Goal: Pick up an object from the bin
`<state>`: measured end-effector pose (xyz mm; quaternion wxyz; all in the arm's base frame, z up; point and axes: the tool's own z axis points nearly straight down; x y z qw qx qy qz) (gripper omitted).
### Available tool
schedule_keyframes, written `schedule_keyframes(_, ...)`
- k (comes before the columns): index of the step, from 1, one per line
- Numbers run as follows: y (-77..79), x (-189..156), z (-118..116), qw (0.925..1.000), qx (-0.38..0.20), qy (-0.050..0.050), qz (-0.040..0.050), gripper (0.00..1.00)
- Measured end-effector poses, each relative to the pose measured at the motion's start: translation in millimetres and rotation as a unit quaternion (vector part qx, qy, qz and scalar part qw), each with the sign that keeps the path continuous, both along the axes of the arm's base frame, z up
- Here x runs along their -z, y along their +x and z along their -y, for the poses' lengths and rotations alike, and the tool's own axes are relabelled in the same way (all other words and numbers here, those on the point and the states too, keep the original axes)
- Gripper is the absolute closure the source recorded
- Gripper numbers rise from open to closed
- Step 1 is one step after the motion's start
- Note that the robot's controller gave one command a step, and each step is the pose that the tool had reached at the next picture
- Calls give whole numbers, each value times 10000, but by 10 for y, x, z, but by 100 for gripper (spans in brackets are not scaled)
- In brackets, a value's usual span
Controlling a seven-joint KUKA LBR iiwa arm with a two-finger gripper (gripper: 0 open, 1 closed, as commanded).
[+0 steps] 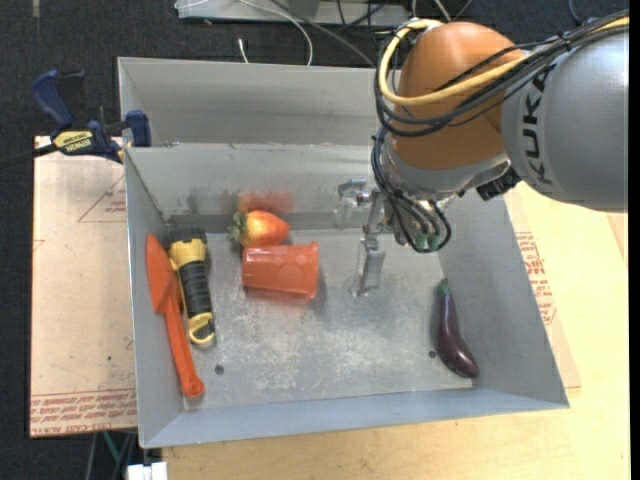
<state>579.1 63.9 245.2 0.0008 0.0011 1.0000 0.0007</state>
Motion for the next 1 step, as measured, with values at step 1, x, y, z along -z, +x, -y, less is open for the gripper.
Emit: schedule_keyframes(1,3,1,-1,10000,0,0,2,0)
